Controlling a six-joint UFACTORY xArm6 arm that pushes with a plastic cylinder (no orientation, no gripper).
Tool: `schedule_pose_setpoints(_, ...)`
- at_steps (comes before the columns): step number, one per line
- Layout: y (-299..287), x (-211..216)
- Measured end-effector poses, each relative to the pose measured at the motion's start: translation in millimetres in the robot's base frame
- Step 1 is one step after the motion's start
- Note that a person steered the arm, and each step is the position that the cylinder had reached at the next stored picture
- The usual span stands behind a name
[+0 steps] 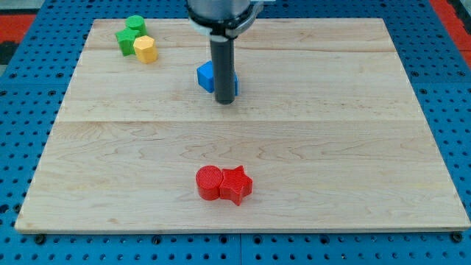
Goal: Slide the blue triangle towards the left side of the yellow heart
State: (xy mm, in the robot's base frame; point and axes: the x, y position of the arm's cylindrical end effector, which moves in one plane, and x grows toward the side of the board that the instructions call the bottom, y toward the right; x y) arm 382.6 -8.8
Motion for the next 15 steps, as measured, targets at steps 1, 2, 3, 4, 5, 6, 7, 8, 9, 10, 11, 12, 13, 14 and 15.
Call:
schedule_pose_setpoints(1, 8.2, -26.6)
schedule_pose_setpoints(2, -8.8, -14.3)
schedule_pose_setpoints(3, 23.4, 2.4)
schedule_pose_setpoints(4, 46.9, -54.7)
schedule_pose_setpoints(5, 33.8, -90.0)
schedule_pose_setpoints(6, 15.2, -89.4)
schedule_pose_setpoints(7, -40.8, -85.8)
schedule_pose_setpoints(8, -79.8, -72.6)
schedule_pose_setpoints(9, -51.0, -129.7)
schedule_pose_setpoints(10, -80.5, -142.2)
schedule_pose_setpoints(11, -67.4, -85.7)
schedule_pose_setpoints(12, -67.3, -57.1)
schedule_pose_setpoints(13, -74.4, -104.2)
schedule_pose_setpoints(14, -116.6, -114.0)
schedule_pose_setpoints(15, -144.3, -106.5)
